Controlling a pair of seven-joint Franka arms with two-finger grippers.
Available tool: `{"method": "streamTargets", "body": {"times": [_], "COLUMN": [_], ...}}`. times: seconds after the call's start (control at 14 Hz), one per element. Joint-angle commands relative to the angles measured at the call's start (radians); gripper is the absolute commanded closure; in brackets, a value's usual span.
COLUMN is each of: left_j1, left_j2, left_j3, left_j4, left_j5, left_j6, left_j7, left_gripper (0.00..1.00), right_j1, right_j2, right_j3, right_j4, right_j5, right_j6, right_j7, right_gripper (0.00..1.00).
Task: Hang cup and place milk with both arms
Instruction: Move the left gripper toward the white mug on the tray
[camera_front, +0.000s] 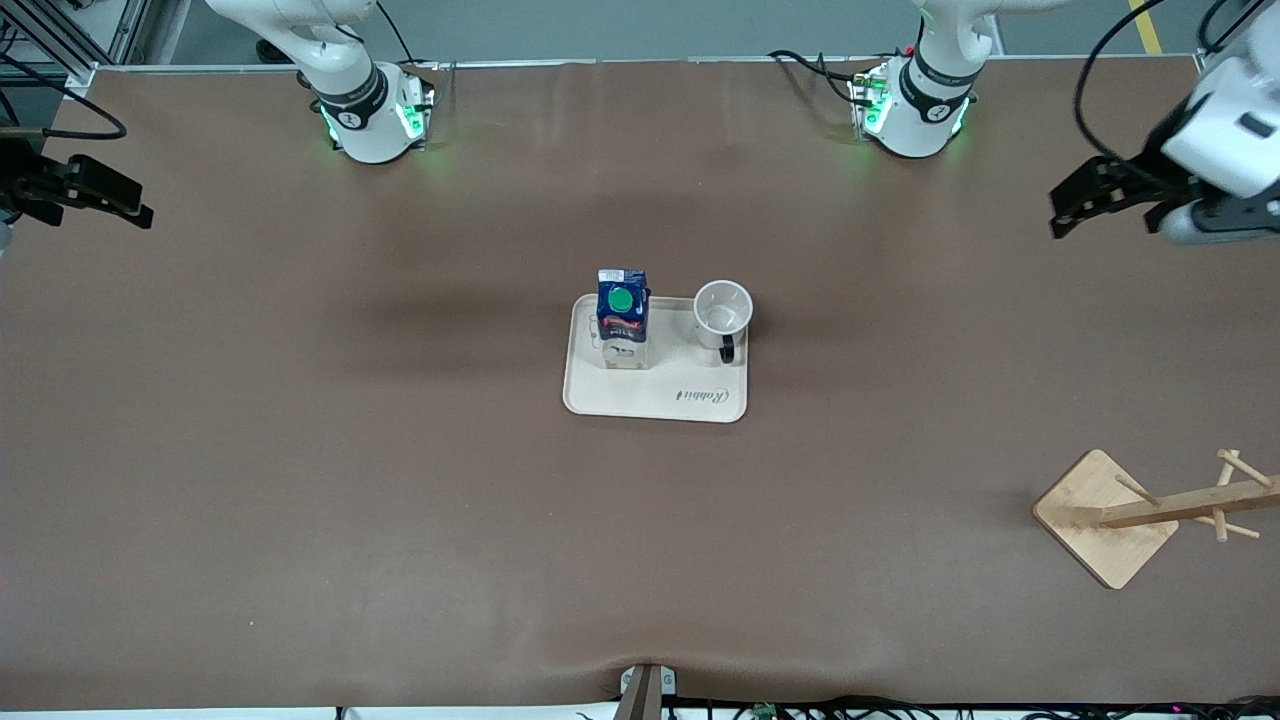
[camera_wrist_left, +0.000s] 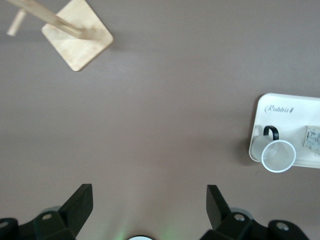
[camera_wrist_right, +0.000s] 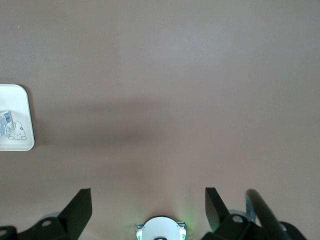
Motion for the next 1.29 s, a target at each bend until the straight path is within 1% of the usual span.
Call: {"method": "streamTargets", "body": {"times": [0.0,0.21,0.43,0.71,0.93,1.14,1.21], "left_j1": [0.001,0.001,0.001,-0.001,-0.004,-0.049,-0.057], "left_j2": [0.011,0.011,0.029,0.053,0.124,0.211,0.247], "left_j3": [-0.091,-0.184,-0.246,-0.347,-0.402,-0.410,-0.410], "left_j4": [-0.059,-0.193,-0.310,-0.503,-0.574,-0.584,-0.584], "left_j5": [-0.002,-0.002,-0.002,-0.004,-0.002,0.004,0.025], "left_j6": [0.064,0.202,0.314,0.554,0.711,0.802,0.829], "left_j7": [-0.072,-0.129,-0.135,-0.232,-0.311,-0.400,-0.440], "left_gripper": [0.00,0.00,0.00,0.00,0.00,0.00,0.04], "right_j1": [-0.022,-0.020,-0.019,-0.019,-0.017,-0.019,-0.017], "right_j2": [-0.020,-0.020,-0.020,-0.020,-0.020,-0.020,-0.020], "right_j3": [0.010,0.010,0.010,0.010,0.010,0.010,0.010], "right_j4": [-0.019,-0.019,-0.019,-0.019,-0.019,-0.019,-0.019], "right_j5": [0.020,0.020,0.020,0.020,0.020,0.020,0.020], "right_j6": [-0.002,-0.002,-0.002,-0.002,-0.004,-0.004,-0.004], "right_j7": [-0.009,-0.009,-0.009,-0.009,-0.009,-0.009,-0.009], "right_gripper": [0.00,0.00,0.00,0.00,0.00,0.00,0.00]}}
